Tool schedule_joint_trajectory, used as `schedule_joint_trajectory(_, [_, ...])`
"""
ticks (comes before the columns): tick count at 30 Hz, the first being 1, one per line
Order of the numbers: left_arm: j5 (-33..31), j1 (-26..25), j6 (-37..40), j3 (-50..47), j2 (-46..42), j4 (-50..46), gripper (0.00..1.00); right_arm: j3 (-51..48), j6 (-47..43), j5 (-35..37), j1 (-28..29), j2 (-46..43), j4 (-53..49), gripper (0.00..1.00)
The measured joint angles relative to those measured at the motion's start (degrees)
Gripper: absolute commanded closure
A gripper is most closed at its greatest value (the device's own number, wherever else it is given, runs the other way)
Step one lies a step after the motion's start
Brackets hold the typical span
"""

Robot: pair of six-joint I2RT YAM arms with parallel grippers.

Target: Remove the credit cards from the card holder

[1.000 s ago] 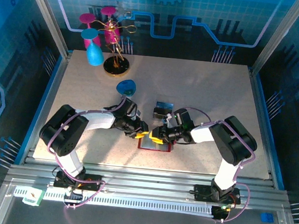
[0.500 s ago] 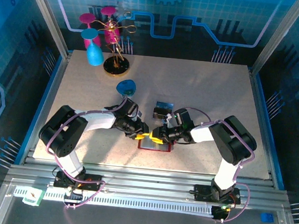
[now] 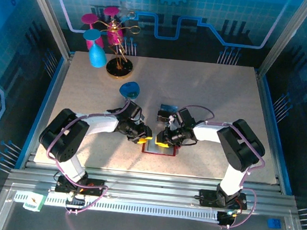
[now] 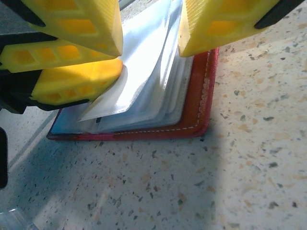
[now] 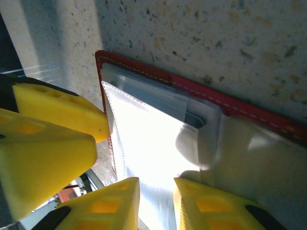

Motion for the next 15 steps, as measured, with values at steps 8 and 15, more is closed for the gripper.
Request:
schedule_joint_trajectory(8, [0.2, 0.0, -0.2, 0.0, 0.0, 1.2, 0.63, 0.4, -1.2, 1.0, 0.1, -0.2, -2.0, 0.78])
schedule_joint_trajectory(15, [1.9, -0.2, -1.1, -0.1, -0.3, 3.5, 0.63, 0.4, -1.2, 1.0, 0.1, -0.2, -2.0, 0.78])
